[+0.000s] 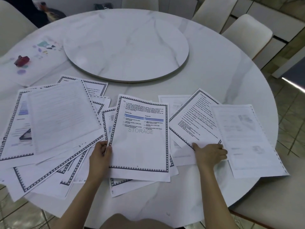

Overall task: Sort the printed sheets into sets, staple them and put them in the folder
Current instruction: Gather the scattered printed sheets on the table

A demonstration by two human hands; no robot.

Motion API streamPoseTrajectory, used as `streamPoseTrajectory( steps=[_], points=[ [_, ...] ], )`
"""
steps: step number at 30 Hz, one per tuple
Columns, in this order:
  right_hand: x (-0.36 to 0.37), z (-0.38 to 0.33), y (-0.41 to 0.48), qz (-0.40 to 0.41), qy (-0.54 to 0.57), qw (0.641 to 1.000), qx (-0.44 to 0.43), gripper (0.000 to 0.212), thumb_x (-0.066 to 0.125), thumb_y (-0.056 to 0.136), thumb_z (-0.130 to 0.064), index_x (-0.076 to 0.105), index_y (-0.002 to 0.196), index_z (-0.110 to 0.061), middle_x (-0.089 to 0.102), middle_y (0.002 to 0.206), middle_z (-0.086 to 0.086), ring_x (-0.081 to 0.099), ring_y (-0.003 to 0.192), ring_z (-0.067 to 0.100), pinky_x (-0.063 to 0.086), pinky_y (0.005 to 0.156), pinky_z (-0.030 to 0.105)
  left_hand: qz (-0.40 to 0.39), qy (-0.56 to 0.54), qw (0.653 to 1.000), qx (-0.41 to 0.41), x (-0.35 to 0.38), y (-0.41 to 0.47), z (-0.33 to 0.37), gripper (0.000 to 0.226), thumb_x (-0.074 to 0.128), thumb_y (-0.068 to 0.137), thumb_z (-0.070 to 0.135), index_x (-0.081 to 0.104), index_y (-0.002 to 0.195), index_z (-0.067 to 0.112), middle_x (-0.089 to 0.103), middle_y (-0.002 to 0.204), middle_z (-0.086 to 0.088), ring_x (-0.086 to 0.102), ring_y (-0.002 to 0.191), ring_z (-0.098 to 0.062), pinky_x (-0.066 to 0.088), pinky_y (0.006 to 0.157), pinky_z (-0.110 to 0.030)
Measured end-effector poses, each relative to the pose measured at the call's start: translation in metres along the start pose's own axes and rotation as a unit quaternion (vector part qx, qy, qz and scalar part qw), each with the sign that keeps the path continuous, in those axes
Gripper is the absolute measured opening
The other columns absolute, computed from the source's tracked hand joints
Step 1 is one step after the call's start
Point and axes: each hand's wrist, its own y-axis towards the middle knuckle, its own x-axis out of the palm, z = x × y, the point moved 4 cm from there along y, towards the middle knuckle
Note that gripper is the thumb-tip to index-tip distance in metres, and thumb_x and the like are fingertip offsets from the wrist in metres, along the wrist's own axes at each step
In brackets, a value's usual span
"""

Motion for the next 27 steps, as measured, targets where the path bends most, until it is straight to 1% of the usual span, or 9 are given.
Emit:
streamPoseTrajectory(
  steps=[7,12,15,16,18,20,22,24,27],
  points=[
    [0.007,0.001,0.010,-0.022,0.031,0.998,0.041,0.077,0.072,0.072,-0.030,0.036,0.129,0.008,0.038,0.132,0.031,0.038,0.120,0.041,0.035,0.096,0.042,0.004,0.000,1.000,-0.007,0.000,0.000,-0.001,0.011,0.049,0.094,0.011,0.047,0.102,0.018,0.055,0.097,0.000,0.049,0.092,-0.015,0.031,0.077,-0.023],
    [0.000,0.005,0.025,-0.008,0.134,0.989,0.064,0.070,0.074,0.072,-0.016,0.038,0.126,0.010,0.045,0.129,0.029,0.045,0.119,0.038,0.040,0.098,0.040,-0.003,-0.010,1.000,-0.012,0.000,0.000,0.001,0.012,0.048,0.094,0.012,0.046,0.104,0.018,0.055,0.101,0.000,0.049,0.093,-0.014,0.032,0.078,-0.022],
    [-0.008,0.014,0.036,0.009,0.252,0.964,0.087,0.060,0.072,0.074,-0.008,0.041,0.125,0.003,0.053,0.124,0.026,0.056,0.107,0.033,0.045,0.095,0.042,-0.001,-0.007,1.000,-0.011,-0.001,0.000,0.001,0.012,0.049,0.094,0.012,0.047,0.104,0.018,0.055,0.102,0.000,0.049,0.094,-0.014,0.032,0.078,-0.022],
    [-0.010,0.016,0.037,0.017,0.267,0.959,0.092,0.059,0.072,0.075,-0.009,0.042,0.125,0.002,0.055,0.121,0.026,0.057,0.105,0.033,0.046,0.095,0.043,-0.001,-0.008,1.000,-0.012,-0.001,0.001,0.001,0.012,0.049,0.094,0.012,0.047,0.104,0.018,0.055,0.101,-0.001,0.049,0.094,-0.014,0.033,0.078,-0.023],
    [-0.011,0.014,0.038,0.013,0.250,0.964,0.085,0.061,0.070,0.078,-0.015,0.039,0.127,0.003,0.052,0.125,0.026,0.051,0.115,0.035,0.042,0.099,0.044,-0.001,-0.009,1.000,-0.013,0.000,0.001,0.000,0.014,0.049,0.094,0.012,0.048,0.107,0.018,0.056,0.101,-0.001,0.050,0.094,-0.015,0.033,0.079,-0.023],
    [-0.010,0.003,0.034,-0.005,0.183,0.981,0.057,0.067,0.068,0.081,-0.025,0.035,0.130,0.007,0.041,0.133,0.028,0.043,0.122,0.038,0.038,0.099,0.042,-0.001,-0.008,1.000,-0.011,0.001,0.001,0.001,0.015,0.048,0.094,0.011,0.048,0.106,0.018,0.055,0.101,0.000,0.050,0.096,-0.015,0.032,0.079,-0.021],
    [-0.006,-0.011,0.028,-0.012,0.076,0.997,0.010,0.075,0.067,0.081,-0.039,0.036,0.127,0.012,0.038,0.130,0.031,0.041,0.120,0.041,0.035,0.099,0.042,-0.001,-0.007,1.000,-0.010,0.000,0.001,0.000,0.013,0.048,0.094,0.011,0.047,0.104,0.018,0.056,0.100,0.000,0.050,0.094,-0.014,0.032,0.078,-0.021],
    [0.000,-0.023,0.023,-0.001,-0.022,0.999,-0.041,0.079,0.064,0.079,-0.047,0.038,0.121,0.015,0.041,0.125,0.032,0.040,0.116,0.040,0.030,0.097,0.040,-0.003,-0.004,1.000,-0.009,0.000,0.001,-0.001,0.013,0.048,0.094,0.012,0.047,0.105,0.018,0.057,0.100,-0.001,0.050,0.093,-0.014,0.032,0.078,-0.022],
    [0.010,-0.033,0.020,0.013,-0.082,0.994,-0.075,0.078,0.065,0.078,-0.048,0.038,0.120,0.012,0.041,0.126,0.030,0.037,0.116,0.036,0.027,0.091,0.036,-0.005,0.002,1.000,-0.009,-0.001,0.003,-0.005,0.015,0.049,0.094,0.014,0.050,0.109,0.016,0.058,0.102,-0.001,0.052,0.095,-0.016,0.034,0.079,-0.024]
  ],
)
